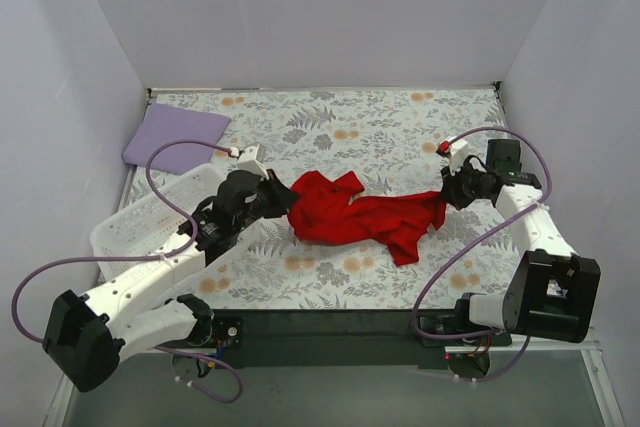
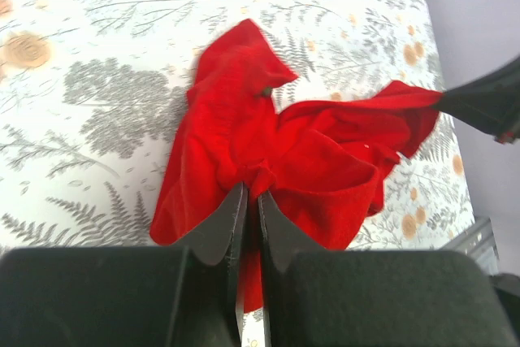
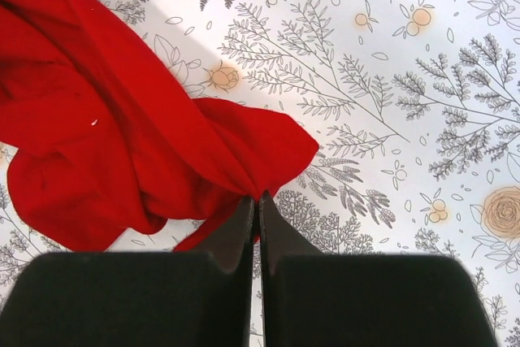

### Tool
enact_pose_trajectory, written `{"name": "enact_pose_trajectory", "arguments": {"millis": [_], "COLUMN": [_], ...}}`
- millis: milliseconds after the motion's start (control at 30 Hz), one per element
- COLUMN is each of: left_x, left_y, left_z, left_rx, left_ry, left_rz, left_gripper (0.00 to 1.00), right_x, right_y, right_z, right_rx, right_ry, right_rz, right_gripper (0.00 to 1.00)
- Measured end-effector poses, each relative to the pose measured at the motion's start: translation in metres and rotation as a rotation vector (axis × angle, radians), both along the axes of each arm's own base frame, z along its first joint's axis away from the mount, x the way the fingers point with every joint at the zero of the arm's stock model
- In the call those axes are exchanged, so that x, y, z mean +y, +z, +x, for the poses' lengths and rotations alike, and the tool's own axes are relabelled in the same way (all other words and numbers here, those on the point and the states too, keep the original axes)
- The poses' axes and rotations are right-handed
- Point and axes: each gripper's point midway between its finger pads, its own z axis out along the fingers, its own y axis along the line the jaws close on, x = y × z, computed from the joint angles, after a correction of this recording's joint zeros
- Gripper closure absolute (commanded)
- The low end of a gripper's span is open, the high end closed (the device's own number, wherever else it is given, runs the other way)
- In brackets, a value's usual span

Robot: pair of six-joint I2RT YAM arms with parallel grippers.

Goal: Fold and stack the t-shirts
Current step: Flatten the tshirt out

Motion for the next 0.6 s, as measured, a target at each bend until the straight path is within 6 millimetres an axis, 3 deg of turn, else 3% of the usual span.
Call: {"name": "enact_pose_trajectory", "arguments": {"millis": [133,267,433,600], "left_x": [0.015,0.015,0.005,-0.017], "left_y": [-0.015,-0.024,-0.026,-0.024], "left_z": [0.001,-0.002,-0.013,-0.043], "left_rx": [0.047,0.085,0.12,0.195], "left_ry": [0.059,0.057,-0.015,-0.194], "left_rz": [0.02,0.033,0.009,-0.06], "left_gripper": [1.0,1.0,1.0,0.99], "right_x": [-0.009,-0.025,-0.046,-0.055], "right_y": [-0.001,-0.001,0.004,-0.007], "right_z": [0.001,0.001,0.0,-0.01], "right_rx": [0.005,0.004,-0.023,-0.009], "right_ry": [-0.034,-0.092,-0.158,-0.169], "right_rz": [-0.015,-0.042,-0.071,-0.101], "right_gripper": [0.99,0.99,0.99,0.99]}}
